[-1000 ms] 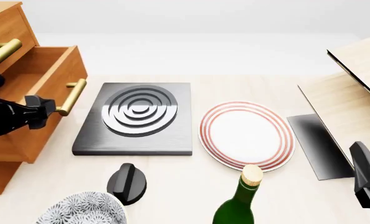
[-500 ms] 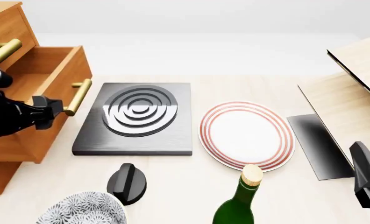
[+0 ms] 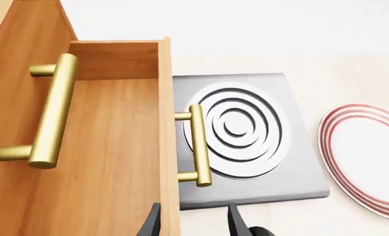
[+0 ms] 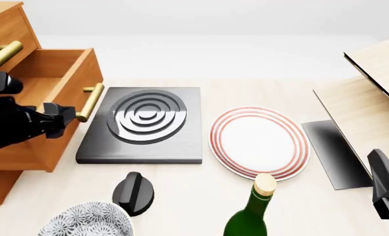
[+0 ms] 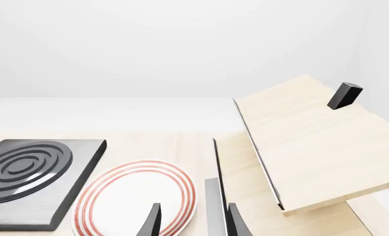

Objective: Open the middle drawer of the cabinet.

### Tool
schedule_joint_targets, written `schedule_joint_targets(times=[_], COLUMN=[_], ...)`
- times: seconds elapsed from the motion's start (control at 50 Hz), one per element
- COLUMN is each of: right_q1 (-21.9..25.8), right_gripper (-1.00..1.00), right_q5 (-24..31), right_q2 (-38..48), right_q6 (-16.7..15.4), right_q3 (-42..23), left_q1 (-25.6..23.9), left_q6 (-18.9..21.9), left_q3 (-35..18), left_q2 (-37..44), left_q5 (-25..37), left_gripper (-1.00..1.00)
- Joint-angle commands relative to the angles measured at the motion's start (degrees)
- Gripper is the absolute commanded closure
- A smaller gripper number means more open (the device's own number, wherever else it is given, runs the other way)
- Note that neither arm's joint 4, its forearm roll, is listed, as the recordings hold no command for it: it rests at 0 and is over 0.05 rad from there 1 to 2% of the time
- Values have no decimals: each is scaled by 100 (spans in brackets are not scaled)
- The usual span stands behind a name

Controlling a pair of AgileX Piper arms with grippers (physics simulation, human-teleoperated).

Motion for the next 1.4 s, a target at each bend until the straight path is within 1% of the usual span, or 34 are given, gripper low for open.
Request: schedule_joint_targets(times=[0.02,0.48,0.74,1.1,1.4], right_q1=[12,12,12,12,13], right_gripper=[-100,-100,-100,-100,-100], right_q5=[-29,-29,-28,-29,-29], right_q2=[5,5,6,5,6], right_q6=[6,7,7,7,6], right_q3=[1,1,1,1,1], left_q1=[-172,-405,-617,-837,-1055], left_q6=[-108,-114,-135,-231,-314], left_q3=[125,110,95,85,155], left_q2=[75,147,194,270,407], left_q5=[7,-37,-69,-109,-290], left_gripper=[-100,-100,-100,-100,-100])
